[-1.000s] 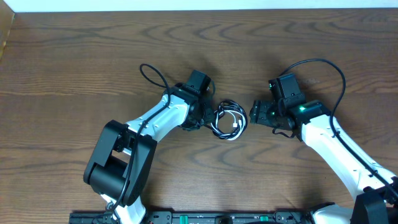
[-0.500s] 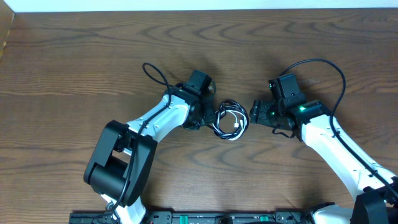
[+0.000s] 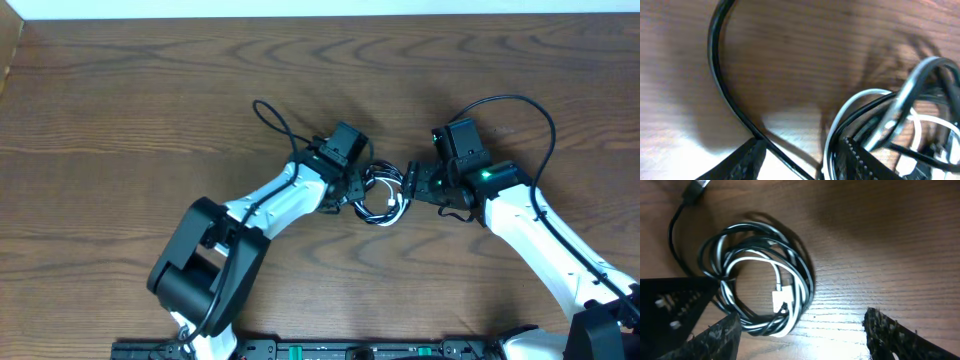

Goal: Untangle cables

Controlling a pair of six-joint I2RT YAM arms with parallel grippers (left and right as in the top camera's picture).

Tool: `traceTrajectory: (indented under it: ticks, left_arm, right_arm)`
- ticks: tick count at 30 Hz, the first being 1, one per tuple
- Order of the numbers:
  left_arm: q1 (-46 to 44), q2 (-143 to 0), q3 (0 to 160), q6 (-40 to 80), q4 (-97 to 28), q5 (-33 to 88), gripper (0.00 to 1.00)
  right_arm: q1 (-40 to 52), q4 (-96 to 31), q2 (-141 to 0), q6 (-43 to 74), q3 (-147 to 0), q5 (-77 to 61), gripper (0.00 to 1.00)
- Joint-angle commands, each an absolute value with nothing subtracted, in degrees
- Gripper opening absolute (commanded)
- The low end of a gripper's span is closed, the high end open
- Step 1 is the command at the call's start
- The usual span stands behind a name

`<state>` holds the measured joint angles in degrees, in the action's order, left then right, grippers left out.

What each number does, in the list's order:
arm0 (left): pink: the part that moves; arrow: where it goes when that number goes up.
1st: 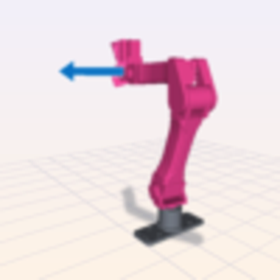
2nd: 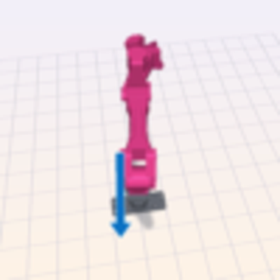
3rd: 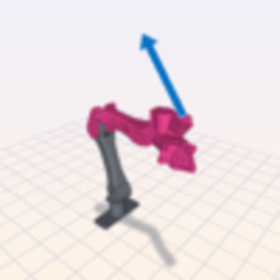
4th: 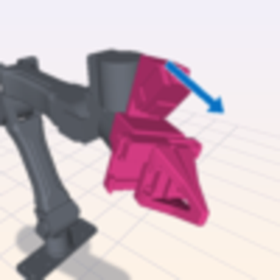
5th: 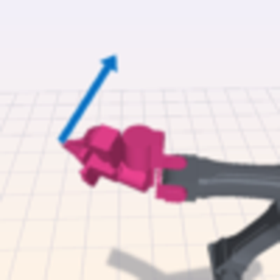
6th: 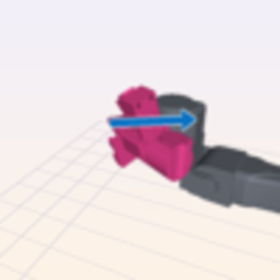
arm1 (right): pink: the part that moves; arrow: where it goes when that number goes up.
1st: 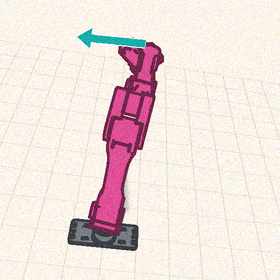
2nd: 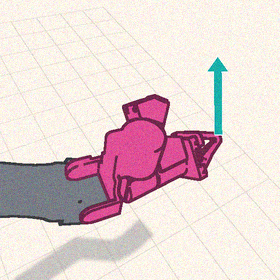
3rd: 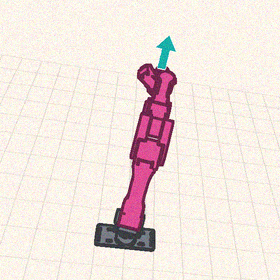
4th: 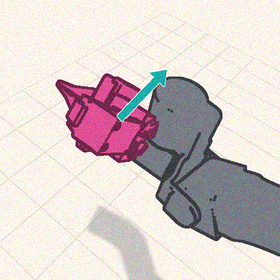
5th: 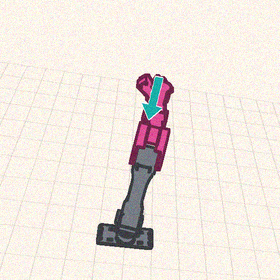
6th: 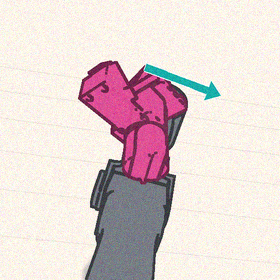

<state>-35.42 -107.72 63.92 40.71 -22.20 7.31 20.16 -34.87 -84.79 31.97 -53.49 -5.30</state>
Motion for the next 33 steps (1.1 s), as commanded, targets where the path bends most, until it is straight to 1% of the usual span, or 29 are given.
traceTrajectory:
  ticks: [1, 3, 5, 6, 7, 8, 10, 14, 21, 29, 33]
  left_arm:
    - [-37.95, -112.16, 63.0, 41.21, -21.12, 6.31, 0.51]
    - [-39.0, -113.91, 63.0, 41.21, -20.58, 6.31, 0.49]
    - [-39.42, -115.0, 63.0, 41.21, -20.4, 6.31, 0.42]
    - [-39.42, -115.09, 63.0, 41.19, -20.43, 6.26, 0.31]
    - [-39.4, -115.07, 63.0, 41.17, -20.43, 5.98, 0.15]
    - [-39.09, -114.54, 63.0, 40.32, -20.45, 5.85, 0.07]
    - [-38.28, -112.95, 63.05, 39.29, -20.45, 6.61, 0.07]
    - [-34.79, -107.24, 63.96, 38.33, -20.43, 16.34, 0.07]
    - [-30.22, -98.24, 63.99, 35.48, -20.45, 26.48, 0.07]
    - [-28.56, -96.55, 63.99, 34.3, -20.4, 26.76, 0.07]
    - [-28.56, -96.55, 63.99, 34.35, -20.45, 26.79, 0.07]
  right_arm:
    - [19.97, -34.98, -84.55, 31.18, -53.56, -4.64, 0.75]
    - [19.97, -35.14, -84.55, 31.18, -53.56, -4.64, 0.75]
    - [19.97, -35.2, -84.55, 31.18, -53.56, -4.64, 0.75]
    - [19.97, -35.18, -84.55, 31.18, -53.56, -4.64, 0.75]
    - [19.97, -35.18, -84.55, 31.2, -53.56, -4.64, 0.75]
    - [19.97, -35.16, -84.55, 31.2, -53.56, -4.64, 0.75]
    - [19.97, -35.0, -84.55, 31.2, -53.56, -4.67, 0.75]
    - [19.97, -33.56, -84.55, 31.18, -53.56, -6.44, 0.75]
    - [19.97, -27.14, -84.55, 30.98, -53.56, -15.77, 0.71]
    - [19.97, -25.65, -85.06, 31.27, -53.56, -18.2, 0.72]
    - [20.51, -24.1, -87.57, 32.86, -53.56, -18.22, 0.68]
